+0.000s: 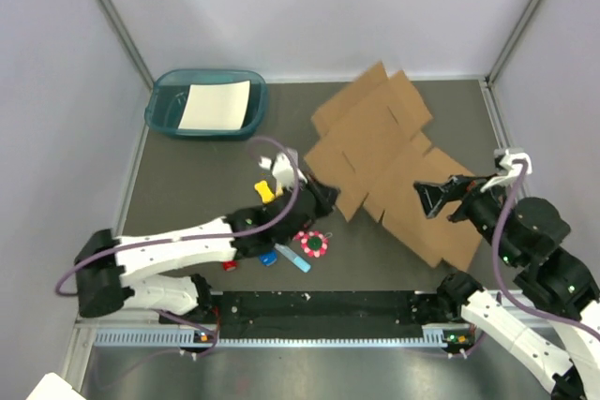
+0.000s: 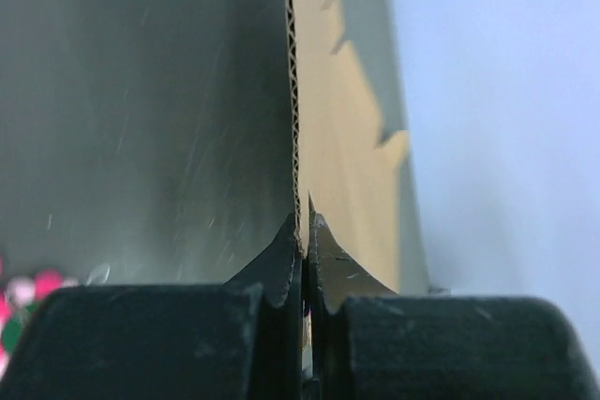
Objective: Fold the paper box
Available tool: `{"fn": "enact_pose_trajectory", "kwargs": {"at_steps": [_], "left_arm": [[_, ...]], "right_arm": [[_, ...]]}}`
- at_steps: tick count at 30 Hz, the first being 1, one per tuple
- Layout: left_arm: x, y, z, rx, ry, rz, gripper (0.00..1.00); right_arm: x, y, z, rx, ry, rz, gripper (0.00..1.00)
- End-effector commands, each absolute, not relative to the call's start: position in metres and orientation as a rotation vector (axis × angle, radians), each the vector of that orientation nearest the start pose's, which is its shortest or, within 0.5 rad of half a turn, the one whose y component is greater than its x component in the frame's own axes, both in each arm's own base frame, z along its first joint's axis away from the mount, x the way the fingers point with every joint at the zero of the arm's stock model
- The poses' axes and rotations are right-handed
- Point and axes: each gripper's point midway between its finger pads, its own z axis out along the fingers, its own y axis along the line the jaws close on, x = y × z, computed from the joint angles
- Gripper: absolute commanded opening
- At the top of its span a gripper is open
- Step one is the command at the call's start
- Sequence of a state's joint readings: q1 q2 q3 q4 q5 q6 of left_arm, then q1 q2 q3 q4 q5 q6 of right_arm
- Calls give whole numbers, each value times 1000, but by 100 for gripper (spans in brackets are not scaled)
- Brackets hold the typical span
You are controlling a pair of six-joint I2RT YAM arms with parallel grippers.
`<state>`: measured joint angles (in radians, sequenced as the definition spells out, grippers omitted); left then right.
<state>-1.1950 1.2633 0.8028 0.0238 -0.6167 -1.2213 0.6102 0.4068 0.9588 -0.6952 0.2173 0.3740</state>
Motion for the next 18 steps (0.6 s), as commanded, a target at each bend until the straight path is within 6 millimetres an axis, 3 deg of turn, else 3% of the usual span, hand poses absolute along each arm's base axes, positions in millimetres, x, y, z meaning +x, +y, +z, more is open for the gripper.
{"fn": "enact_pose_trajectory", "kwargs": {"at_steps": [1,2,4,5,7,8,10,11,14,15,18], "left_arm": [[246,-296,318,-90,1800,-783,0],[248,-290,354,-76,1749,-795,0],[253,-271,367,13,1752,-668,0],[255,-262,397,12,1705,-659,0],[254,-251,413,93,1686,-581,0],[251,-247,436,105,1652,-595,0],[241,-250,451,188,1642,-627,0],[234,-252,474,207,1605,-681,0],[202,-270,507,364,1561,-869,0],[183,-281,512,463,1548,-968,0],[156,-289,526,561,1534,-1103,0]], "right_arm": [[168,77,372,-19,1610,516,99],[167,75,376,-17,1600,515,99],[164,73,388,-16,1575,520,99],[162,71,393,-14,1564,527,99],[157,69,406,-2,1534,547,99],[155,69,409,-2,1525,558,99],[151,68,421,3,1501,582,99],[149,68,424,5,1494,591,99],[143,65,434,8,1468,608,99],[140,63,440,16,1455,611,99],[133,57,451,25,1425,618,99]]}}
